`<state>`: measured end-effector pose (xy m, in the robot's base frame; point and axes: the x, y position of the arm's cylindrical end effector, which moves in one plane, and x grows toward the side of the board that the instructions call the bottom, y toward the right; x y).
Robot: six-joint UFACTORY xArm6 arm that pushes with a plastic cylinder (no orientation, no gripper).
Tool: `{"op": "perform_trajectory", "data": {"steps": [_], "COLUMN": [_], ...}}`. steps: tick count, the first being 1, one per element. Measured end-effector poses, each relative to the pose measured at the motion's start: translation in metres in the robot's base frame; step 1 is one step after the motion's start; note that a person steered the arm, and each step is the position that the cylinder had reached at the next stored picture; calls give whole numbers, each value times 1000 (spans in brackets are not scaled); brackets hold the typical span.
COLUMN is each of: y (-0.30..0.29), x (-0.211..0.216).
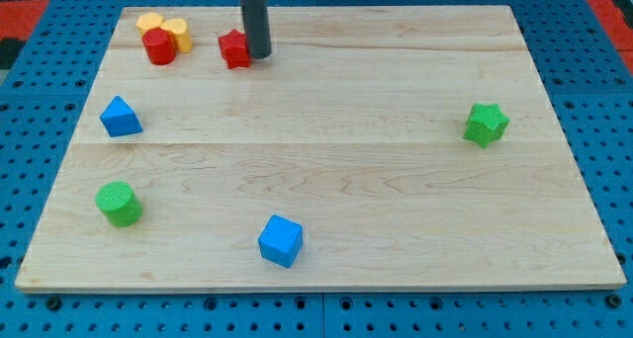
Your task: Move green star towards bottom right
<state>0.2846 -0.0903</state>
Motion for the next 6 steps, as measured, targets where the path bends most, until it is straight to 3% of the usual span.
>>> {"op": "perform_trajectory", "data": {"steps": [3,5,6], "y": [-55,-16,42], "x": [1,58,69]}}
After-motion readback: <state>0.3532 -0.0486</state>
